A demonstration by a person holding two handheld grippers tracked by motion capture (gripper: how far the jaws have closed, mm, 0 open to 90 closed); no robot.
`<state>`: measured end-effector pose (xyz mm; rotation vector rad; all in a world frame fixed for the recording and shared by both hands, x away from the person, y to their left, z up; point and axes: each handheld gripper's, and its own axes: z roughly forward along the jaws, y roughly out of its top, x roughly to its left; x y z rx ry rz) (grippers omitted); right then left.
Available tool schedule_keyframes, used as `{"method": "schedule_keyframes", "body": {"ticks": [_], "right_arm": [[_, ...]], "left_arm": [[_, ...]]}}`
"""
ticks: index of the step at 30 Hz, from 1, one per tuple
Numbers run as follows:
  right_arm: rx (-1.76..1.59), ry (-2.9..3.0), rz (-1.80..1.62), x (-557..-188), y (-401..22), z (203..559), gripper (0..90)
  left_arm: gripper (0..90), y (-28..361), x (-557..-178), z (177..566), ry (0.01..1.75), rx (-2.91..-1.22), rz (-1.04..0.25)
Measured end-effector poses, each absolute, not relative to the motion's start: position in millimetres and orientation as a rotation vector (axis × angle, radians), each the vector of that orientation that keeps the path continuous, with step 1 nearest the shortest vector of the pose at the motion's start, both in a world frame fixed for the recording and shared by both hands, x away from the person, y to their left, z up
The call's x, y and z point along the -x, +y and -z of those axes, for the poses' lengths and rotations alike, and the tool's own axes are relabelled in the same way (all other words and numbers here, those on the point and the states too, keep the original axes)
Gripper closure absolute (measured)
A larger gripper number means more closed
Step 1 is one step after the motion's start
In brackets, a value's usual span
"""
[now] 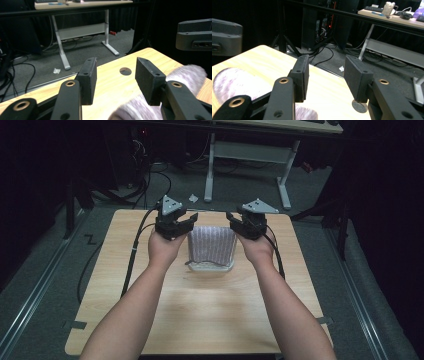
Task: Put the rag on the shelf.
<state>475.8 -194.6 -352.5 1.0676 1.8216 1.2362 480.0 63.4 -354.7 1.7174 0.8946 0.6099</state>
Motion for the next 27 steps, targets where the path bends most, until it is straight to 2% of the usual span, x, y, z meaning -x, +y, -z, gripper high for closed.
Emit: {"method": "schedule_keyframes", "body": {"ticks": [11,18,27], "right_arm": [[-1.059,1.825,-1.201,-434,-207,364,56.9],[-1.083,1.848,-1.184,-416,-218,378,52.2],[-1.093,1.904,-1.157,-402,-220,406,50.3]], "left_arm": [[50.1,80,-445,363,0.883,-1.727,-0.602],[49.2,87,-429,372,0.864,-1.753,-0.600],[48.7,87,-422,402,0.882,-1.795,-0.525]]}}
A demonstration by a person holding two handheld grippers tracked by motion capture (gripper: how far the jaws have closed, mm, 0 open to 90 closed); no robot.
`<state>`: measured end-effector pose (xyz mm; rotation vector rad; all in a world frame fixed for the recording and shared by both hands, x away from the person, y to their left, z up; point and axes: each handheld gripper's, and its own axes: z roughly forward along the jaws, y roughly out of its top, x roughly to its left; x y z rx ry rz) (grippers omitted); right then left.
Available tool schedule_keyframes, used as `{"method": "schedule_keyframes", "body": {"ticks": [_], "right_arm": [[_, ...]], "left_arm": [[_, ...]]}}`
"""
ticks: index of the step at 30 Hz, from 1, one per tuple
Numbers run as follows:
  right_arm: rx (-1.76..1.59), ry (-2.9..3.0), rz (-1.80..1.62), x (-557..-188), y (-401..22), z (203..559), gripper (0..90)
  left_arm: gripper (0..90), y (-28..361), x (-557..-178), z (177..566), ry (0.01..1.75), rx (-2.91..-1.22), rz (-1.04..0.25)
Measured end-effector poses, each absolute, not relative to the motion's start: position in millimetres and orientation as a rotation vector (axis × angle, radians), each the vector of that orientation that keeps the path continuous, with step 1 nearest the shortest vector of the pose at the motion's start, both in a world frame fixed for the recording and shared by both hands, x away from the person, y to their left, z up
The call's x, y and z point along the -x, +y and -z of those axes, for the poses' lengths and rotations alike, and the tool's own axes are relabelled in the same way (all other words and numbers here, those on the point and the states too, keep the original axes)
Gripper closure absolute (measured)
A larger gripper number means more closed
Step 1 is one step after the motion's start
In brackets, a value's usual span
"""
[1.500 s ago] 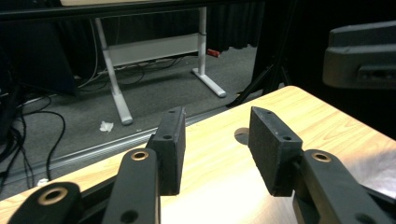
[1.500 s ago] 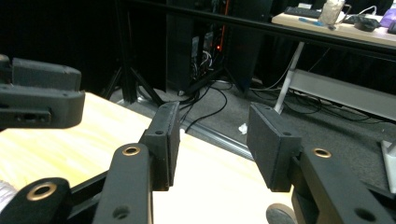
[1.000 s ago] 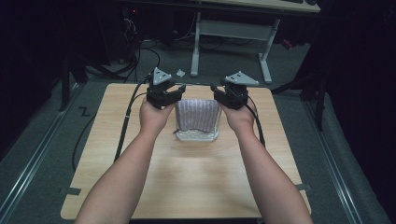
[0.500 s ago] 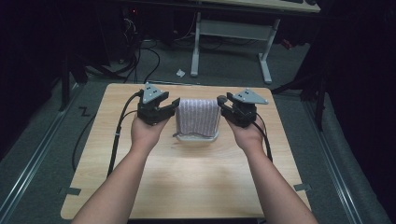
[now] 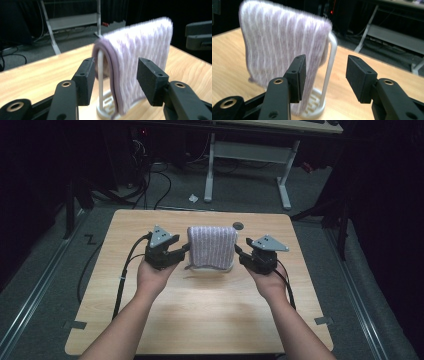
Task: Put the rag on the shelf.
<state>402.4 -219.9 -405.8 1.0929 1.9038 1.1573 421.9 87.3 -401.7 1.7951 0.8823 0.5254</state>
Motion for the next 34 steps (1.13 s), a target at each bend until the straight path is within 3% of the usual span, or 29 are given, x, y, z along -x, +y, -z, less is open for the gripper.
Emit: {"method": "schedule_keyframes", "body": {"ticks": [15,18,20,22,23,24,26,30,34], "right_arm": [[-1.183,2.016,-1.083,-370,-225,482,48.7],[-1.183,2.060,-1.027,-355,-226,499,44.0],[-1.206,2.081,-0.999,-335,-231,510,40.9],[-1.225,2.072,-1.044,-307,-242,525,47.0],[-1.257,2.113,-1.021,-300,-245,525,41.7],[-1.257,2.115,-1.022,-296,-247,522,41.0],[-1.243,2.070,-1.032,-289,-253,520,43.5],[-1.307,2.071,-1.035,-299,-254,523,42.3],[-1.294,2.069,-1.061,-299,-251,522,42.2]], "left_arm": [[46.8,95,-387,493,0.918,-1.968,-0.350],[45.0,108,-368,506,0.922,-2.025,-0.318],[42.9,123,-345,512,0.921,-2.009,-0.226],[42.1,139,-315,524,0.931,-1.940,-0.266],[46.7,140,-313,525,0.977,-2.000,-0.244],[41.8,141,-313,523,0.949,-2.029,-0.215],[41.9,144,-313,523,0.938,-2.015,-0.289],[41.5,145,-322,528,1.003,-1.959,-0.180],[40.4,141,-320,528,0.973,-1.993,-0.236]]}}
